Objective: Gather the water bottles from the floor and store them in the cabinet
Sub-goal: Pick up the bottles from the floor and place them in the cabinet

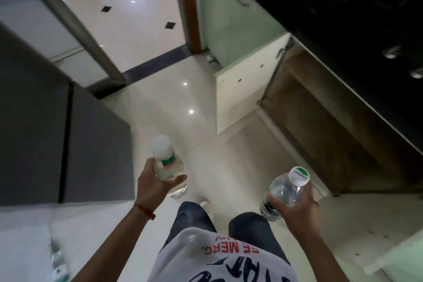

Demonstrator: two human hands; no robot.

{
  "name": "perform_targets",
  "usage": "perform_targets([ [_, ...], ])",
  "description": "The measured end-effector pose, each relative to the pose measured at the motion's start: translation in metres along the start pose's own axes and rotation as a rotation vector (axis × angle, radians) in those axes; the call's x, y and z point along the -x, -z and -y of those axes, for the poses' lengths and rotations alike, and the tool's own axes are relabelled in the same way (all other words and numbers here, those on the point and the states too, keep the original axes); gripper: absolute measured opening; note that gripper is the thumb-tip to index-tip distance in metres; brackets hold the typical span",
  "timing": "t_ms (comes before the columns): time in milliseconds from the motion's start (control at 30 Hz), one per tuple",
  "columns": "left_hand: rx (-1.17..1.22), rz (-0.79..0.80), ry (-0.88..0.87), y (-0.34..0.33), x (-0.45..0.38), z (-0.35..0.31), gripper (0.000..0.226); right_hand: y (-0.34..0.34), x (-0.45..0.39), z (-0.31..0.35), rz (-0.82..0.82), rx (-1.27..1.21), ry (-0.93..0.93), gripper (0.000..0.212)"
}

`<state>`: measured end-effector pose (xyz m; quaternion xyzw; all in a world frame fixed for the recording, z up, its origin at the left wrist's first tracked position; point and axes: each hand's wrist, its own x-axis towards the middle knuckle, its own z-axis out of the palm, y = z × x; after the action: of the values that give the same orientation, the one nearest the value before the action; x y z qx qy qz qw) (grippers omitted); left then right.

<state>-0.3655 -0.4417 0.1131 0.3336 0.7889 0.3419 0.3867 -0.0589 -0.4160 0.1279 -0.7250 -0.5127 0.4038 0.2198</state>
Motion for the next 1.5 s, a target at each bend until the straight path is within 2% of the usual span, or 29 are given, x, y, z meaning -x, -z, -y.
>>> perform_targets([
  [100, -0.020, 0.116, -0.067, -0.025, -0.045, -0.037, 0.084, 0.009, -0.005, -0.009, -0.100, -0.087, -0.127, 0.071],
  [233, -0.047, 0.233, -0.138, -0.075, -0.079, -0.085, 0.073, 0.021, -0.015, -0.023, -0.225, -0.130, -0.256, 0.064],
  [367, -0.072, 0.335, -0.196, -0.125, -0.094, -0.117, 0.081, 0.037, -0.034, -0.032, -0.323, -0.198, -0.329, 0.062],
  [733, -0.264, 0.612, -0.230, -0.200, -0.120, -0.146, 0.075, 0.058, -0.097, -0.030, -0.501, -0.368, -0.433, 0.059],
  [967, -0.364, 0.771, -0.247, -0.260, -0.167, -0.143, 0.072, 0.032, -0.144, -0.054, -0.619, -0.439, -0.570, 0.057],
  [1133, -0.373, 0.834, -0.319, -0.319, -0.204, -0.129, 0.074, 0.004, -0.184, -0.088, -0.664, -0.434, -0.572, 0.059],
  [1300, -0.254, 0.846, -0.319, -0.384, -0.238, -0.092, 0.076, -0.030, -0.231, -0.141, -0.676, -0.442, -0.558, 0.060],
  [1500, -0.194, 0.889, -0.305, -0.467, -0.285, -0.014, 0.072, -0.067, -0.299, -0.216, -0.691, -0.451, -0.515, 0.079],
])
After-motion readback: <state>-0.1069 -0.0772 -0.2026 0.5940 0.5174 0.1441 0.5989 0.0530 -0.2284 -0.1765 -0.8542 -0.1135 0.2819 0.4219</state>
